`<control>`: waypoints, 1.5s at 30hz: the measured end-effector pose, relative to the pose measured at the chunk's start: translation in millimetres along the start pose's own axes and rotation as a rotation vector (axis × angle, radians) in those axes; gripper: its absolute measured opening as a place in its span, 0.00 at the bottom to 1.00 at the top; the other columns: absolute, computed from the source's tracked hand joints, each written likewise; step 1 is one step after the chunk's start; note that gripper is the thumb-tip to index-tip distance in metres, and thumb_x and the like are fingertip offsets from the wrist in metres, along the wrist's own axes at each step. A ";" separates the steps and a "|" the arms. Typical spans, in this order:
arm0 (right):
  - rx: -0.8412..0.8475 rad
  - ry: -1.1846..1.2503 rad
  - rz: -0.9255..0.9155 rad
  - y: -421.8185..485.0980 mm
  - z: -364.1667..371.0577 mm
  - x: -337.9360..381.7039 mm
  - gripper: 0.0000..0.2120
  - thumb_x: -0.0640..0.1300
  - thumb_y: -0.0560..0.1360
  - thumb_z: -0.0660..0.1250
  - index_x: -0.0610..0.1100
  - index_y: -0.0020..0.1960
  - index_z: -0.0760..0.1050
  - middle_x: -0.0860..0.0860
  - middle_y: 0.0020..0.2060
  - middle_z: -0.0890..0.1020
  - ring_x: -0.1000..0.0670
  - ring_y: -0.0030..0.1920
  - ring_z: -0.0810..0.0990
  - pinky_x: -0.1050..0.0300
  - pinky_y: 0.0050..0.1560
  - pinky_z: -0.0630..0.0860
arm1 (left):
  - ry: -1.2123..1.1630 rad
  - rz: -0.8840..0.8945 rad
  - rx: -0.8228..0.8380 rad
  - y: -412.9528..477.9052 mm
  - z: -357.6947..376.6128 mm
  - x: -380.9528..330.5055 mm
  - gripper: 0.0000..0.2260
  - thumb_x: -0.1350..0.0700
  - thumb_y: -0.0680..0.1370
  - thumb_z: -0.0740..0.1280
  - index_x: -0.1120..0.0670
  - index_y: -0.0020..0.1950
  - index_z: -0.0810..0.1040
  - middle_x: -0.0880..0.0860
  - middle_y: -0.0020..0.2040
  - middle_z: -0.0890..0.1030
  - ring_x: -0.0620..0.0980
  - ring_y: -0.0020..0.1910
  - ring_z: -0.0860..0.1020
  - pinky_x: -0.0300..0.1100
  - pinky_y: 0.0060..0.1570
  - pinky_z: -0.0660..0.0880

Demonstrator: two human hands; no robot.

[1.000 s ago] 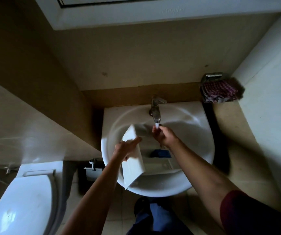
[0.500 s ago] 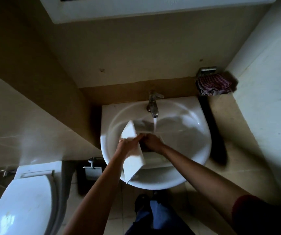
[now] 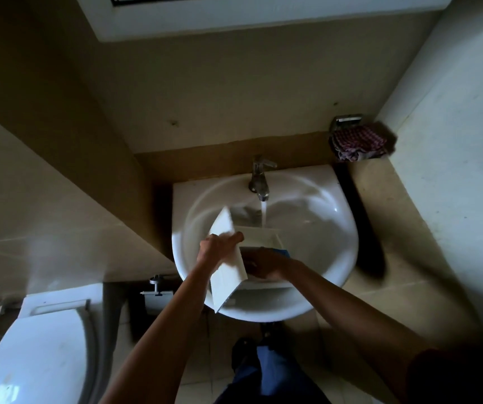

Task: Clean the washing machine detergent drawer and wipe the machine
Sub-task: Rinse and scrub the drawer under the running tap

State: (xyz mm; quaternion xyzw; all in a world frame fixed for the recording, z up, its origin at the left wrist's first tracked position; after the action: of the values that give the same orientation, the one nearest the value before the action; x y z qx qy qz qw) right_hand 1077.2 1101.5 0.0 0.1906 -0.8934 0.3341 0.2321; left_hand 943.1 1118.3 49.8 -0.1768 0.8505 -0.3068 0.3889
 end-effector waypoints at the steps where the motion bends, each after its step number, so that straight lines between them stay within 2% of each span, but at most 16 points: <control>1: 0.006 -0.023 0.004 -0.5 -0.6 -2.7 0.20 0.48 0.80 0.58 0.59 0.71 0.64 0.47 0.63 0.76 0.44 0.61 0.76 0.49 0.59 0.72 | -0.039 -0.029 0.010 4.2 0.1 3.1 0.23 0.41 0.77 0.64 0.61 0.57 0.78 0.57 0.45 0.75 0.61 0.51 0.79 0.48 0.49 0.74; 4: -0.005 -0.123 0.002 -7.8 -3.9 -4.3 0.19 0.47 0.79 0.58 0.60 0.69 0.65 0.47 0.55 0.80 0.44 0.53 0.78 0.49 0.49 0.75 | -0.139 -0.082 0.045 6.3 2.5 6.4 0.25 0.37 0.72 0.68 0.60 0.49 0.74 0.58 0.42 0.77 0.56 0.37 0.76 0.45 0.41 0.74; 7: -0.099 -0.187 0.030 -15.1 -13.8 -5.3 0.16 0.49 0.79 0.59 0.55 0.66 0.71 0.47 0.53 0.81 0.44 0.52 0.80 0.47 0.49 0.77 | -0.351 -0.124 0.088 16.3 10.4 14.9 0.36 0.35 0.58 0.71 0.63 0.53 0.77 0.61 0.44 0.79 0.58 0.39 0.78 0.53 0.46 0.79; 9: -0.166 -0.256 0.072 -16.3 -24.1 -10.0 0.14 0.50 0.77 0.62 0.50 0.61 0.76 0.44 0.51 0.82 0.43 0.50 0.81 0.50 0.46 0.78 | -0.423 -0.135 0.143 17.1 14.3 15.6 0.33 0.37 0.63 0.71 0.63 0.55 0.78 0.63 0.48 0.80 0.58 0.42 0.79 0.55 0.50 0.78; 12: -0.172 -0.314 0.062 -17.3 -39.6 -16.1 0.12 0.48 0.73 0.67 0.46 0.56 0.78 0.45 0.50 0.83 0.44 0.50 0.81 0.52 0.47 0.79 | -0.492 -0.136 0.221 6.0 14.9 8.8 0.18 0.46 0.77 0.65 0.61 0.52 0.78 0.60 0.44 0.78 0.56 0.38 0.77 0.47 0.41 0.79; 14: -0.142 -0.213 0.034 -24.5 -51.7 -13.4 0.11 0.46 0.71 0.70 0.46 0.53 0.79 0.47 0.48 0.83 0.47 0.48 0.81 0.56 0.46 0.77 | -0.524 -0.157 0.251 6.9 19.4 11.5 0.16 0.46 0.79 0.63 0.59 0.52 0.77 0.59 0.44 0.78 0.56 0.40 0.77 0.47 0.43 0.78; 17: -0.164 0.052 -0.021 -36.7 -75.0 -14.1 0.09 0.42 0.72 0.72 0.45 0.52 0.81 0.51 0.47 0.84 0.55 0.47 0.81 0.61 0.51 0.77 | -0.545 -0.199 0.270 8.6 23.2 16.7 0.18 0.46 0.78 0.63 0.60 0.57 0.77 0.62 0.52 0.79 0.59 0.49 0.78 0.56 0.58 0.76; 21: -0.394 0.222 -0.003 -51.9 -116.9 -42.3 0.05 0.37 0.72 0.72 0.42 0.47 0.82 0.51 0.42 0.84 0.61 0.41 0.80 0.65 0.45 0.77 | -0.630 -0.243 0.301 21.9 27.4 29.9 0.25 0.45 0.72 0.68 0.61 0.62 0.76 0.63 0.58 0.79 0.62 0.56 0.78 0.59 0.61 0.74; 23: -0.499 0.255 0.063 -58.9 -134.6 -65.8 0.05 0.36 0.72 0.71 0.43 0.46 0.82 0.53 0.40 0.83 0.65 0.37 0.78 0.70 0.42 0.73 | -0.709 -0.257 0.356 22.2 28.5 30.2 0.26 0.46 0.71 0.68 0.61 0.63 0.76 0.63 0.56 0.81 0.61 0.54 0.80 0.55 0.54 0.78; 25: -0.561 0.266 0.135 -62.3 -144.1 -87.5 0.03 0.37 0.73 0.70 0.43 0.46 0.82 0.52 0.41 0.83 0.62 0.39 0.79 0.72 0.42 0.72 | -0.742 -0.238 0.387 22.3 28.0 28.0 0.17 0.49 0.78 0.61 0.61 0.57 0.78 0.61 0.45 0.84 0.57 0.40 0.83 0.46 0.37 0.81; 27: -0.568 0.335 0.213 -61.1 -141.0 -109.4 0.04 0.38 0.73 0.70 0.42 0.48 0.81 0.53 0.40 0.82 0.56 0.42 0.78 0.73 0.41 0.71 | -0.736 -0.228 0.438 28.1 29.6 31.0 0.16 0.51 0.80 0.56 0.60 0.52 0.78 0.60 0.36 0.84 0.55 0.31 0.82 0.42 0.28 0.78; 31: -0.515 0.563 0.264 -55.5 -120.9 -130.9 0.09 0.39 0.76 0.68 0.40 0.56 0.75 0.51 0.46 0.81 0.53 0.48 0.80 0.63 0.50 0.76 | -0.600 -0.245 0.454 37.9 28.0 33.6 0.17 0.47 0.78 0.57 0.60 0.49 0.77 0.57 0.30 0.82 0.54 0.30 0.79 0.39 0.31 0.74; 33: -0.514 0.791 0.227 -57.9 -114.1 -129.1 0.09 0.38 0.78 0.64 0.40 0.57 0.74 0.50 0.47 0.80 0.57 0.47 0.80 0.67 0.47 0.75 | -0.561 -0.258 0.459 42.6 28.9 34.9 0.17 0.47 0.79 0.56 0.59 0.46 0.76 0.55 0.26 0.80 0.51 0.24 0.78 0.35 0.25 0.72; 37: -0.468 1.053 0.207 -58.2 -104.1 -121.2 0.13 0.47 0.78 0.63 0.42 0.59 0.76 0.51 0.50 0.80 0.56 0.49 0.78 0.58 0.47 0.73 | -0.551 -0.249 0.467 48.8 29.0 33.0 0.18 0.47 0.80 0.55 0.60 0.43 0.76 0.55 0.25 0.80 0.50 0.21 0.77 0.33 0.23 0.71; 42: -0.733 0.875 0.125 -54.6 -112.8 -108.1 0.13 0.46 0.79 0.62 0.35 0.49 0.77 0.49 0.44 0.79 0.58 0.44 0.75 0.66 0.45 0.71 | -0.529 -0.229 0.448 64.7 32.1 27.5 0.18 0.45 0.79 0.60 0.59 0.48 0.78 0.57 0.31 0.81 0.52 0.27 0.79 0.39 0.29 0.76; 45: -0.755 0.822 0.117 -54.0 -113.1 -108.4 0.12 0.50 0.78 0.62 0.43 0.44 0.77 0.51 0.41 0.79 0.57 0.44 0.73 0.61 0.46 0.69 | -0.506 -0.174 0.449 66.0 32.7 19.4 0.11 0.47 0.79 0.63 0.54 0.49 0.77 0.55 0.37 0.81 0.47 0.27 0.80 0.36 0.30 0.77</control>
State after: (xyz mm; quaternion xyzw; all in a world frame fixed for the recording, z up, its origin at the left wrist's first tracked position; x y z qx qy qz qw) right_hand 1225.3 1161.0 44.4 -0.1015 -0.7962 0.0501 0.5944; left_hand 951.8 1144.7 -21.0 -0.2291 0.6202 -0.4649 0.5889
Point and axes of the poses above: each hand's wrist, its own y-axis towards the middle knuckle, its own z-axis out of the palm, x = y × z, the point moved 4 cm from there along y, towards the middle knuckle
